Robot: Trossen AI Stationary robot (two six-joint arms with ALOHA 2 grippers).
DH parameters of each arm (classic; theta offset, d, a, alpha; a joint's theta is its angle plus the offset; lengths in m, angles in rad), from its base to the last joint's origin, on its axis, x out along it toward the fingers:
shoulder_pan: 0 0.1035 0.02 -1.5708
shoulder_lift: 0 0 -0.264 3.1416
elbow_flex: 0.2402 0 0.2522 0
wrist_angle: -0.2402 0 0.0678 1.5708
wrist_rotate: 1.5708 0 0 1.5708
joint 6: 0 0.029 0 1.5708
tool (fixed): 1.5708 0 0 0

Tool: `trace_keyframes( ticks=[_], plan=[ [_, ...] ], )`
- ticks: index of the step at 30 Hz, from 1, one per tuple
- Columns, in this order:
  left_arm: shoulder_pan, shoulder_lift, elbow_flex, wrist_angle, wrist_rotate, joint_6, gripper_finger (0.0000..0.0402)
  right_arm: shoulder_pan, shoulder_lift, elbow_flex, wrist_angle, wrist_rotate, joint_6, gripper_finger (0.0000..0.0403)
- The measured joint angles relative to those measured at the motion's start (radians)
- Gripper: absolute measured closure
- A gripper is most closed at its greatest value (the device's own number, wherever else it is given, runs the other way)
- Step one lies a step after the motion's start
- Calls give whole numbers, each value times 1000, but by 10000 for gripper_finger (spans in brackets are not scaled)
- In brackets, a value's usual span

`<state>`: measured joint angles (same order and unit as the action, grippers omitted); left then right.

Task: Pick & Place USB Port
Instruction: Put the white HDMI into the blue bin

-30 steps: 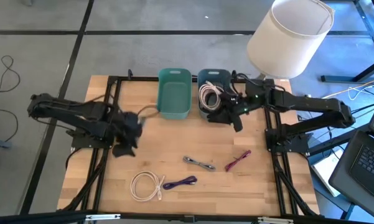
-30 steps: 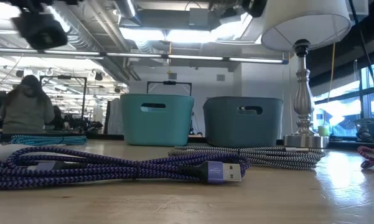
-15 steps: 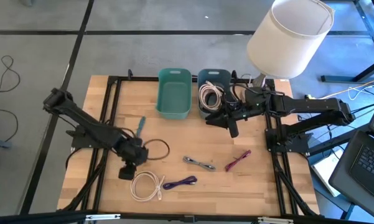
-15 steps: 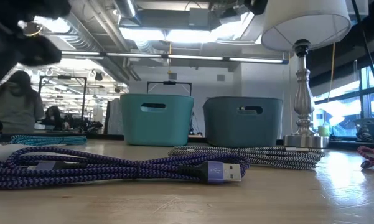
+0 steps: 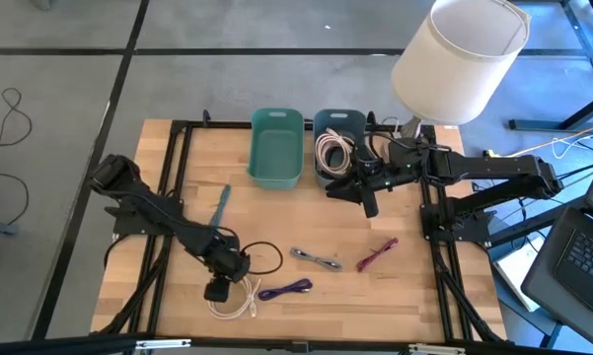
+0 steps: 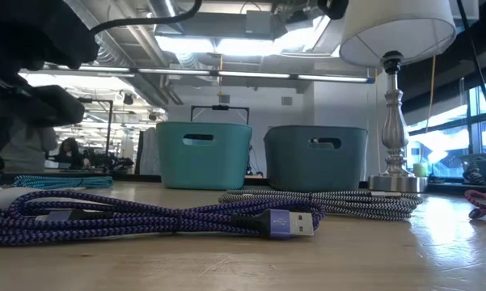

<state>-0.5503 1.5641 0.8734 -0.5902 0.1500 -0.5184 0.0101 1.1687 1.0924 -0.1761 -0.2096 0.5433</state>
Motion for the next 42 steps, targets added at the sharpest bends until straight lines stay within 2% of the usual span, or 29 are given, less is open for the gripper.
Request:
trace_keyframes(
  ticks=[8,14,17,20,21,26,30,35,39,42],
  plan=[
    [0,69,0,13,-66,8,183,0,0,0,1,0,46,291],
    [3,143,8,4,-75,39,194,1,0,0,4,-1,59,291],
    [6,132,3,-4,-86,53,249,1,0,0,8,-1,55,291],
    [29,84,-2,-38,-82,62,355,1,0,0,9,-3,47,291],
    [40,60,-5,-64,-78,59,372,1,0,0,11,-3,42,291],
    [93,-140,-2,-153,-71,54,373,1,0,0,12,-4,49,291],
    [119,-358,11,-183,-123,15,373,12,0,0,12,-19,50,291],
    [156,-602,32,-46,-374,26,373,14,0,0,15,1,28,291],
    [211,-709,33,165,-595,208,373,14,1,-1,63,41,22,291],
    [300,-723,33,356,-646,389,373,14,17,-1,151,57,3,291]
  ],
)
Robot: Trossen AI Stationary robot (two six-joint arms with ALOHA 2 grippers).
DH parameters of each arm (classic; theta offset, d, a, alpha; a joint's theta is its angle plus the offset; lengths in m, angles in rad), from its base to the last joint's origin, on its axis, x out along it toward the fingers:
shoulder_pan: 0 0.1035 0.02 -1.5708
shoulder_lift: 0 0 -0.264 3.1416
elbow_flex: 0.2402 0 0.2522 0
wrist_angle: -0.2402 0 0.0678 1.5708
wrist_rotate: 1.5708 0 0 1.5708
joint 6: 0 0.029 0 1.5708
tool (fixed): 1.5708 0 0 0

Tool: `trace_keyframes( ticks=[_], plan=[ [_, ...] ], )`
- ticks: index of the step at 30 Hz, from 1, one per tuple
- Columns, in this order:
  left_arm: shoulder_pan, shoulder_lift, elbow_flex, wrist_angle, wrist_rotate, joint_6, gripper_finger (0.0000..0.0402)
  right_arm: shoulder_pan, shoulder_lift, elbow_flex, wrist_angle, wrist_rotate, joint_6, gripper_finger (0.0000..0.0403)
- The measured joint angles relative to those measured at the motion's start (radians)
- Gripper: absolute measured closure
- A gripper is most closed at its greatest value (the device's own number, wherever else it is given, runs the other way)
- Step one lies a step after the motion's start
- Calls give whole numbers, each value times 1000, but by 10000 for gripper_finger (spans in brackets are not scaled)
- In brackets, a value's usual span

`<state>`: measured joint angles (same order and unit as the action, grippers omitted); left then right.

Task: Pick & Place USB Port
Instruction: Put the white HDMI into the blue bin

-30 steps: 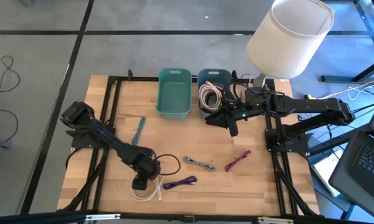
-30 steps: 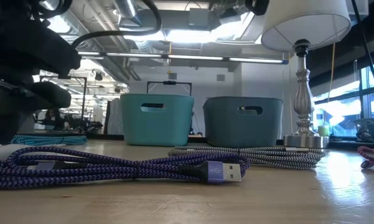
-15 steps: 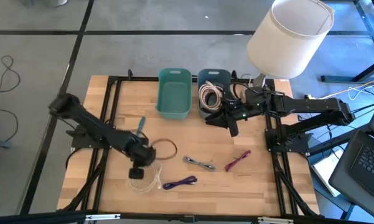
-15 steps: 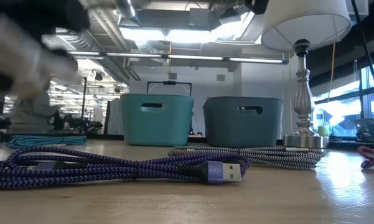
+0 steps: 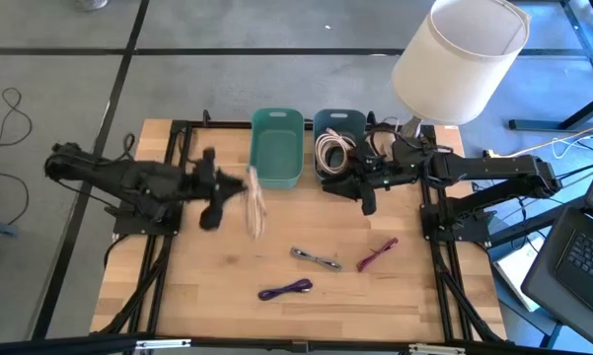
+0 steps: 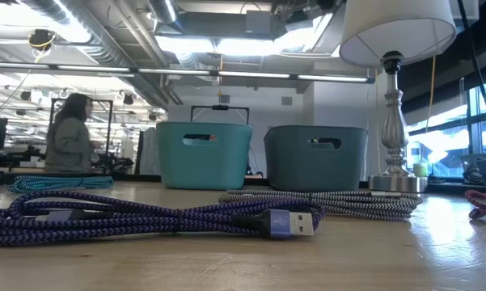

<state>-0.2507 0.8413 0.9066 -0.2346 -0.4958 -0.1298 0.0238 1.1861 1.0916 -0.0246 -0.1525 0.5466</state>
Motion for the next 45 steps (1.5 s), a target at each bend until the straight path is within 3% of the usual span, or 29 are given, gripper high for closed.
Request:
trace_keyframes(
  ticks=[5,11,15,19,28,33,40,43,45],
  plan=[
    [211,35,1,198,187,159,373,0,51,0,164,-12,-12,291],
    [465,123,0,349,555,94,373,30,143,0,395,-32,-41,291],
    [547,202,1,480,715,30,373,48,200,0,498,-31,-57,290],
    [573,268,1,528,792,-7,373,56,238,20,514,-32,-74,268],
    [575,298,1,561,833,-24,373,38,302,121,450,-60,-87,142],
    [574,298,1,578,832,-24,373,31,359,187,444,-76,-87,124],
    [574,298,1,575,832,-24,373,21,439,281,443,-83,-85,164],
    [574,298,1,575,832,-24,373,22,446,312,408,-81,-117,228],
    [574,298,1,575,831,-23,373,23,446,341,335,-79,-146,306]
  ],
)
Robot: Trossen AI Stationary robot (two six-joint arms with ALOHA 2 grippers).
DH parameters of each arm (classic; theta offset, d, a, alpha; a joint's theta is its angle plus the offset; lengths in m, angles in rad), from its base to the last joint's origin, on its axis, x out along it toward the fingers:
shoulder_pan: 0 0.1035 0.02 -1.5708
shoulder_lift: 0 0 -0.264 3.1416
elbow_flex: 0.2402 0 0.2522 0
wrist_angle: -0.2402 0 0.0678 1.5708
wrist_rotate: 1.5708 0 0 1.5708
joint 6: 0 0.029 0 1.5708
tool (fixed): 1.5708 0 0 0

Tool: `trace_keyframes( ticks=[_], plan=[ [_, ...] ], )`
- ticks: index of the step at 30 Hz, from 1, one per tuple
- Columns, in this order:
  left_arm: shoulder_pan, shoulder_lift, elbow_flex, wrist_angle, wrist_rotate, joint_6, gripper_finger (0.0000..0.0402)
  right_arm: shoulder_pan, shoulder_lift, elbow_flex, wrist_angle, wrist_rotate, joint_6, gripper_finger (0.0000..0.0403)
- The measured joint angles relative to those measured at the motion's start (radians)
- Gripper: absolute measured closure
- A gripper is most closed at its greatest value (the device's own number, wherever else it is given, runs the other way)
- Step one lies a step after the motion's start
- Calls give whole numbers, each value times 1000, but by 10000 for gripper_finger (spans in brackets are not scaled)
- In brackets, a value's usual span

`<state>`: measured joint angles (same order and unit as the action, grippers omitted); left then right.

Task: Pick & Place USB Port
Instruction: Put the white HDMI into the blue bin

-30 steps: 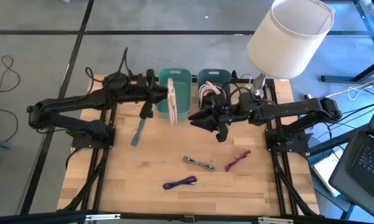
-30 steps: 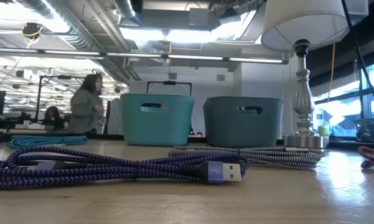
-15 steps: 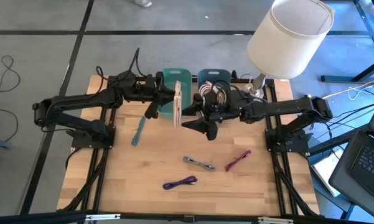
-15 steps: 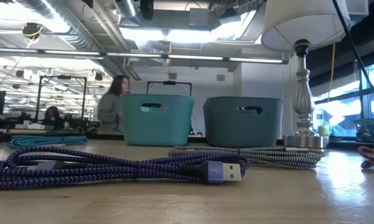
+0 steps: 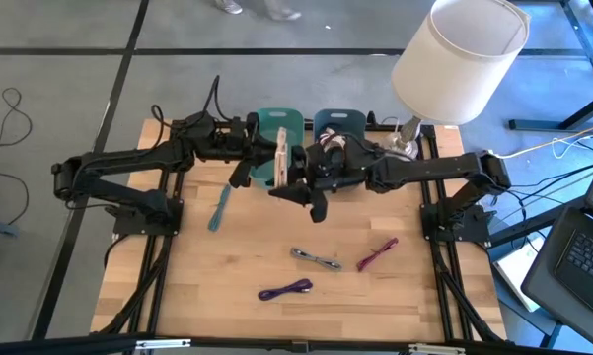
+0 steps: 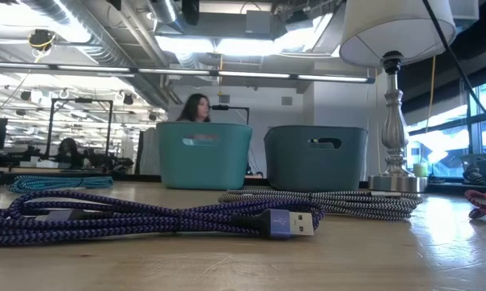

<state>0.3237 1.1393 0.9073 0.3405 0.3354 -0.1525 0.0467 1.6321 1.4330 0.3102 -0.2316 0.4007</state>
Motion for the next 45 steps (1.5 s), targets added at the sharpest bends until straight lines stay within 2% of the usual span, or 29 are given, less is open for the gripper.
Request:
trace_keyframes(
  ticks=[1,2,4,8,11,15,18,23,25,28,30,32,37,45],
  plan=[
    [0,0,0,2,3,2,373,0,-3,15,-49,10,-12,349],
    [1,0,1,8,0,6,371,0,-5,28,-96,24,-35,367],
    [2,-1,1,8,-7,1,347,2,-6,61,-187,83,-65,367],
    [4,-7,1,0,-12,-2,273,15,-37,116,-408,182,-112,367],
    [20,-33,1,-39,-9,-2,221,41,-85,166,-658,328,-128,368],
    [48,-101,1,-130,8,20,170,94,-164,216,-945,579,-95,388],
    [62,-159,1,-190,0,32,151,138,-229,225,-1106,700,-12,388],
    [61,-255,1,-230,-2,32,149,182,-285,224,-1354,803,161,388],
    [51,-283,1,-237,-4,21,152,177,-291,204,-1403,825,188,388],
    [46,-311,1,-236,-8,11,155,130,-293,140,-1395,809,190,388],
    [41,-318,1,-236,-11,9,155,79,-293,90,-1357,758,165,388],
    [36,-321,1,-239,-13,9,154,15,-293,36,-1282,681,123,388],
    [21,-321,1,-254,-17,9,155,-165,-293,-89,-1052,411,6,388],
    [10,-319,1,-337,-20,-10,156,-447,-293,-251,-884,138,-17,388]
  ],
)
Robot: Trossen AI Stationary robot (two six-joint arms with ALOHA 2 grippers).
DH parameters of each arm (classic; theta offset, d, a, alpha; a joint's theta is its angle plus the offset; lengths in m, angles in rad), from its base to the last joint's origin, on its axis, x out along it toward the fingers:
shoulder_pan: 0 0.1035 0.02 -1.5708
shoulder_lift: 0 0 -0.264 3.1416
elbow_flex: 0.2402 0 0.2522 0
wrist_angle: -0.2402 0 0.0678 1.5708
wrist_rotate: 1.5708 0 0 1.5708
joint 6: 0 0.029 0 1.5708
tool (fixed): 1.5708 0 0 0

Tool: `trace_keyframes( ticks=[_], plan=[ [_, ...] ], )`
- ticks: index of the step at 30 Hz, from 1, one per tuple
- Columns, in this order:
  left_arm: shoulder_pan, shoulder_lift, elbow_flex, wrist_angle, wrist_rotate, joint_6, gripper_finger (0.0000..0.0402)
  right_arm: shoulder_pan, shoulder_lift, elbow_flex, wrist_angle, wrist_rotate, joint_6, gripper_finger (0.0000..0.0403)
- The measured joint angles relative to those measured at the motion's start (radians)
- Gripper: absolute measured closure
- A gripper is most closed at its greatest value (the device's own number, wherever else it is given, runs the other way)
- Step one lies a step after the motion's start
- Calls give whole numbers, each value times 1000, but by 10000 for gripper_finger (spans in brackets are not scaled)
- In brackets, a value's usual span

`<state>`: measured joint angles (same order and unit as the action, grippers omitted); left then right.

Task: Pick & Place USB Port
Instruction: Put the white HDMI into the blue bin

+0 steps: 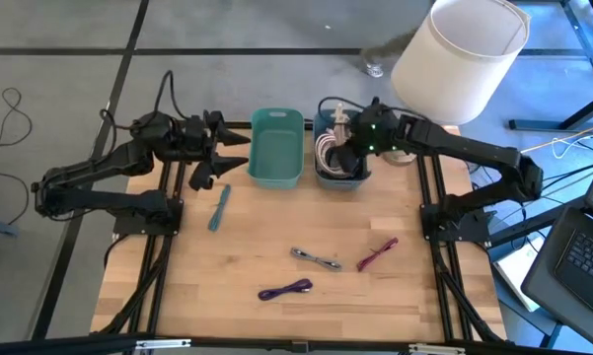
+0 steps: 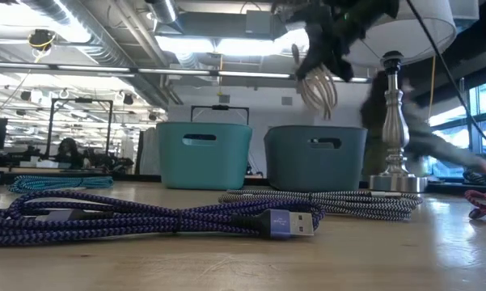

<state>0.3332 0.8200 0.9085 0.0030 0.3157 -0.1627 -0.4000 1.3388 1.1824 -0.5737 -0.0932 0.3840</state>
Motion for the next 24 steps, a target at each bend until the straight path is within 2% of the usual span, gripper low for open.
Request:
trace_keyframes(
  ticks=[3,13,17,24],
  plan=[
    [0,3,0,-7,0,0,156,-59,0,-72,91,-76,17,388],
    [0,5,0,-6,-56,17,158,-89,27,-294,348,-135,96,388],
    [0,5,0,1,-56,19,161,-89,82,-303,362,-112,87,388],
    [0,5,0,1,-56,8,160,-89,208,-224,375,-86,11,388]
  ],
)
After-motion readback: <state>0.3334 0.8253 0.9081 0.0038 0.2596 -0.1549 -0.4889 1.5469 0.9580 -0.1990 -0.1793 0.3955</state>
